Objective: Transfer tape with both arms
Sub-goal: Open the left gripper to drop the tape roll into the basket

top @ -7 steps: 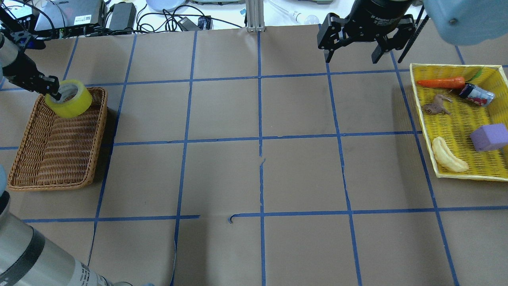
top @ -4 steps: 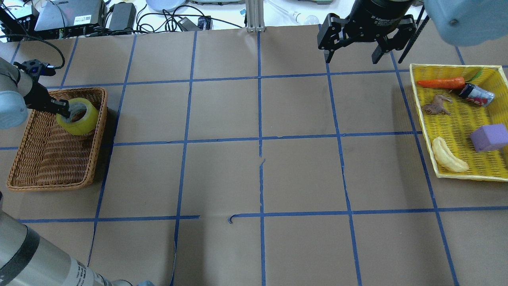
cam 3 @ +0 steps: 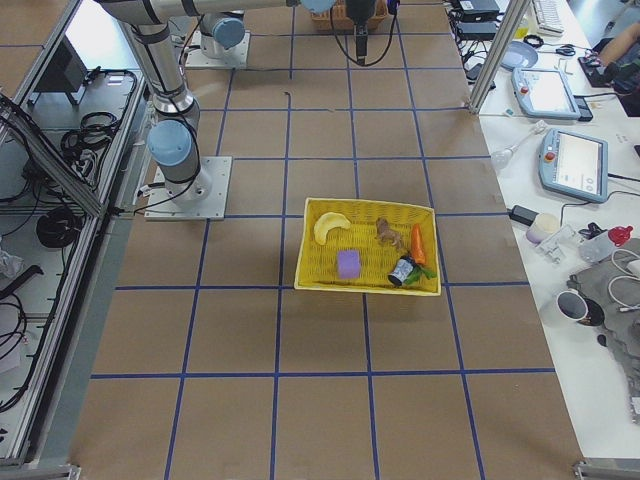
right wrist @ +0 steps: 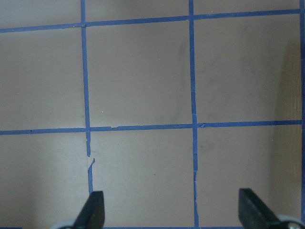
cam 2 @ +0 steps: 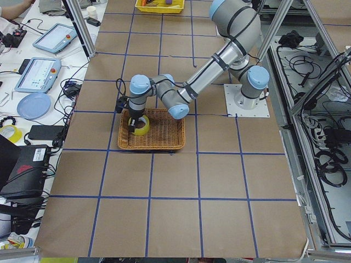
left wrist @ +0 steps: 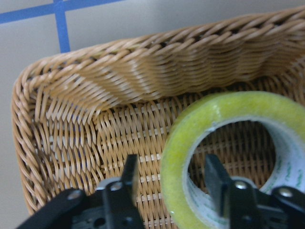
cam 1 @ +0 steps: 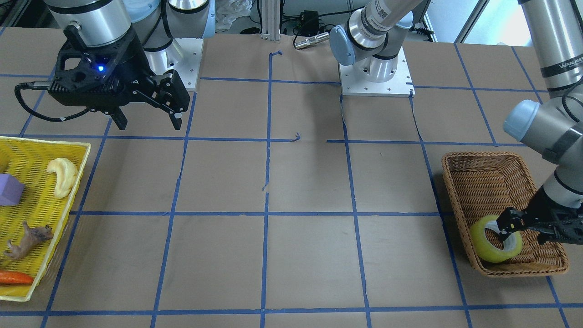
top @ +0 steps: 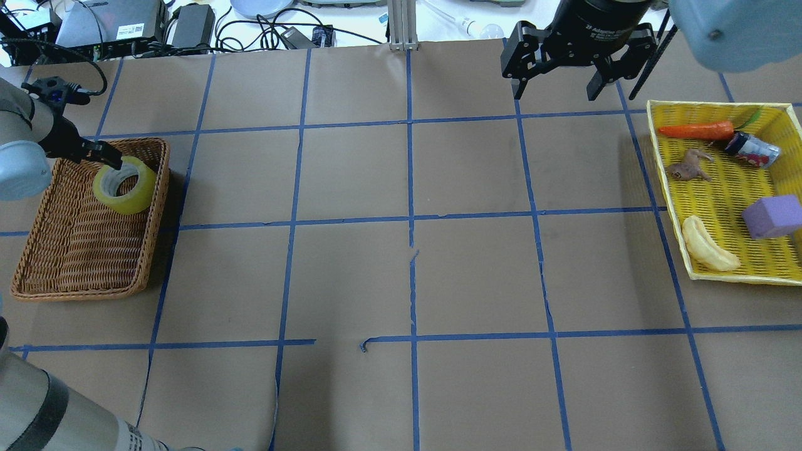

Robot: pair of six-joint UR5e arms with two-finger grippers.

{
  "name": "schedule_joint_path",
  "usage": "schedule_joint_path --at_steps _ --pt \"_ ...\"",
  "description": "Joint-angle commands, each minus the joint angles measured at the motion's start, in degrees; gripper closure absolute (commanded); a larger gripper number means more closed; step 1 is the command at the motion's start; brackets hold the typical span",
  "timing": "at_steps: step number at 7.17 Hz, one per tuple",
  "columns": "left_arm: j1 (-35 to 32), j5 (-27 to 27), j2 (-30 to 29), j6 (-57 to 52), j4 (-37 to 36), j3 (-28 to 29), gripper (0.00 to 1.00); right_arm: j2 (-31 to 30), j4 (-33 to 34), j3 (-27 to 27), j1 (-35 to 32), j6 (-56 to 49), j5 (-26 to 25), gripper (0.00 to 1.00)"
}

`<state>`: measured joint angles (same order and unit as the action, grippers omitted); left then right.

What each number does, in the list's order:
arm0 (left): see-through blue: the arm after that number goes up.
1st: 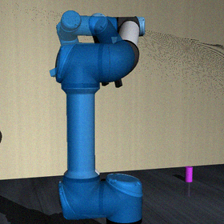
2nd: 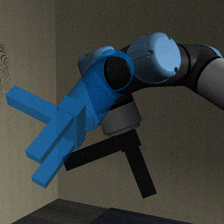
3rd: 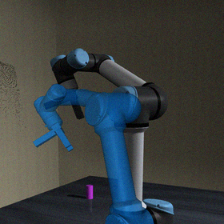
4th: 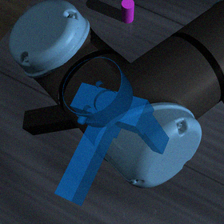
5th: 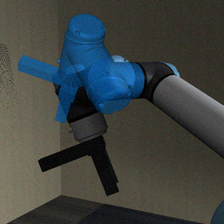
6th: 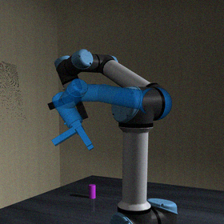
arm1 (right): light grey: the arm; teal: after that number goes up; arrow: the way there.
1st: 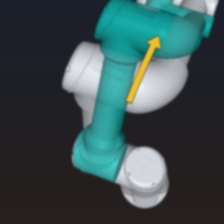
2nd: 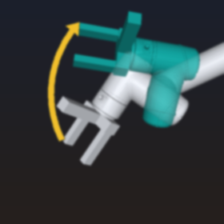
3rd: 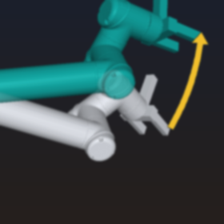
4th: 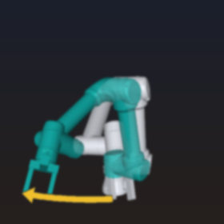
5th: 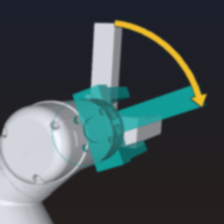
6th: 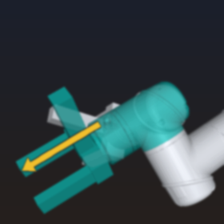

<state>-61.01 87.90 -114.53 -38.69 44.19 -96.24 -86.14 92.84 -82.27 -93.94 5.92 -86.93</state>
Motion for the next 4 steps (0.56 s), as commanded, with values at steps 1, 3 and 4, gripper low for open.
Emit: schedule_joint_path --at_steps 1,3,4 --pt "-10.0 0.3 7.6 12.4 13.7 5.2 0.0 0.0 0.0 0.0 0.0 0.0 0.0 0.0" --pt "-16.5 0.2 12.0 21.1 39.0 16.0 0.0 0.0 0.1 0.0 0.0 0.1 0.3 0.0" --pt "-19.2 0.4 13.4 24.7 44.3 18.9 0.0 0.0 0.0 0.0 0.0 0.1 0.2 0.0"
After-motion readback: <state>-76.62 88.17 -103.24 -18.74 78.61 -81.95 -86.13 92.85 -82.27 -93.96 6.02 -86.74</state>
